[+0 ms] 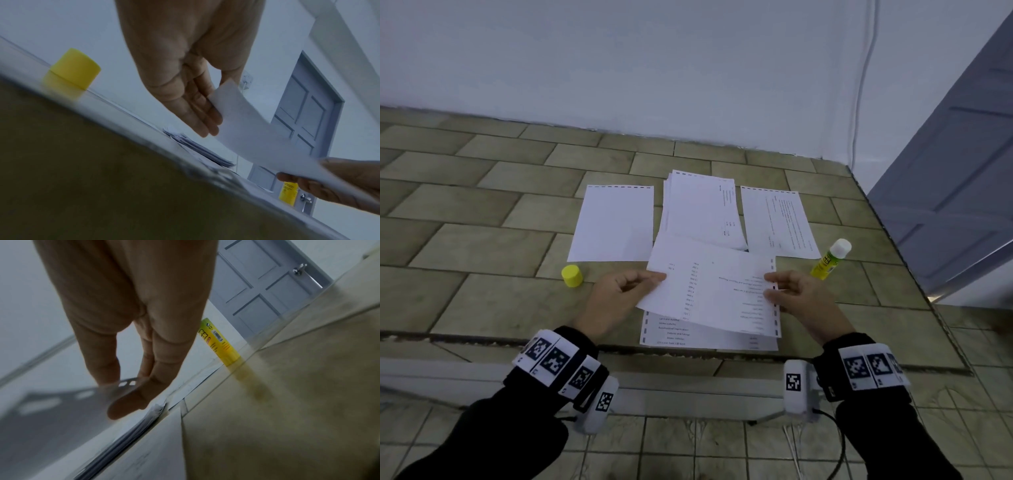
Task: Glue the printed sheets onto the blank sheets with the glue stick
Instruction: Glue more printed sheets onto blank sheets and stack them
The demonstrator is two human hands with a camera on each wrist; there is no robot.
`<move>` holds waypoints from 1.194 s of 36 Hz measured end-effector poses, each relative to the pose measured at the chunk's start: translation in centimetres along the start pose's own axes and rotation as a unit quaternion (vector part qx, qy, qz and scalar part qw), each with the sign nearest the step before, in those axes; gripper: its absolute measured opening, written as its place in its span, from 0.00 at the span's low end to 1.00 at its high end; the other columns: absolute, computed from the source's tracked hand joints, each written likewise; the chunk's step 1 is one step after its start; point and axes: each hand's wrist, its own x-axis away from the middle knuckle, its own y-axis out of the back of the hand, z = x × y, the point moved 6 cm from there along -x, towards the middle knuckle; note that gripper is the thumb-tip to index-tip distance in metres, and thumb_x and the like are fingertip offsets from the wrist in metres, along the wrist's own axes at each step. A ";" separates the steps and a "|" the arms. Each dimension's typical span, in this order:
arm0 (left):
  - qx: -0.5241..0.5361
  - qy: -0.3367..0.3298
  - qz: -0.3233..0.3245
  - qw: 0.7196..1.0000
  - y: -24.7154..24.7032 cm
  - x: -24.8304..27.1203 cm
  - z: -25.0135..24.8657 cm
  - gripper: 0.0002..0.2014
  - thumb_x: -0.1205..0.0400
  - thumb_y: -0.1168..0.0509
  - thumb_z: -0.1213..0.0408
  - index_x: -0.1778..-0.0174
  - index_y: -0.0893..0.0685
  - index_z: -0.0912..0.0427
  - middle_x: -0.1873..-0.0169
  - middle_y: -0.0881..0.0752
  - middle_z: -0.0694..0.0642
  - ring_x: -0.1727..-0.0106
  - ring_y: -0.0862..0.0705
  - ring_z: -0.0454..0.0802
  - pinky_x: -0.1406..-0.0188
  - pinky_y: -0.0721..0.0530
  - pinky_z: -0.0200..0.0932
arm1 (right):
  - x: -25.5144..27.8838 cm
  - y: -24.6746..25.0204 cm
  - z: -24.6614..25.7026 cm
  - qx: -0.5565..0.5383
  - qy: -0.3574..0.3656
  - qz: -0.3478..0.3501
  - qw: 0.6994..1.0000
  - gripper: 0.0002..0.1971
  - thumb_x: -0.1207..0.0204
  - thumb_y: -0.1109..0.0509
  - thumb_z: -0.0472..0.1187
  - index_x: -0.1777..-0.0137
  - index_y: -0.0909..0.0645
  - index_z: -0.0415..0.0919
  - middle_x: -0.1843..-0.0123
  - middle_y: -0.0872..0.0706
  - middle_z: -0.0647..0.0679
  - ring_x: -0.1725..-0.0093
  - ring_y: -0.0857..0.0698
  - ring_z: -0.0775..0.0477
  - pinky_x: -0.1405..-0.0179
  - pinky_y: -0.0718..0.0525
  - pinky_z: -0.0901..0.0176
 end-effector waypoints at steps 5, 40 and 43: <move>-0.062 -0.008 -0.012 0.998 0.8 -0.2 0.3 0.07 0.19 0.30 0.64 0.47 0.10 0.51 0.54 0.07 0.48 0.46 0.11 0.46 0.40 0.15 0.49 | -0.4 0.0 0.3 0.118 0.032 0.013 0.992 0.15 0.29 0.22 0.31 0.45 0.16 0.44 0.48 0.15 0.51 0.54 0.14 0.52 0.55 0.13 0.66; -0.326 -0.036 0.014 0.944 0.0 -0.7 1.5 0.12 0.21 0.26 0.65 0.44 0.14 0.50 0.61 0.13 0.51 0.56 0.16 0.43 0.57 0.22 0.28 | -0.3 -1.9 -1.4 0.252 0.036 0.064 0.965 0.23 0.29 0.22 0.33 0.35 0.22 0.44 0.40 0.23 0.50 0.46 0.18 0.53 0.57 0.18 0.74; -0.332 -0.032 0.019 0.942 0.0 -0.9 1.5 0.12 0.22 0.26 0.64 0.43 0.14 0.50 0.59 0.13 0.49 0.55 0.17 0.41 0.61 0.26 0.24 | -0.3 -1.7 -1.7 0.247 0.033 0.057 0.967 0.23 0.29 0.22 0.33 0.35 0.22 0.44 0.40 0.23 0.51 0.46 0.18 0.53 0.60 0.18 0.76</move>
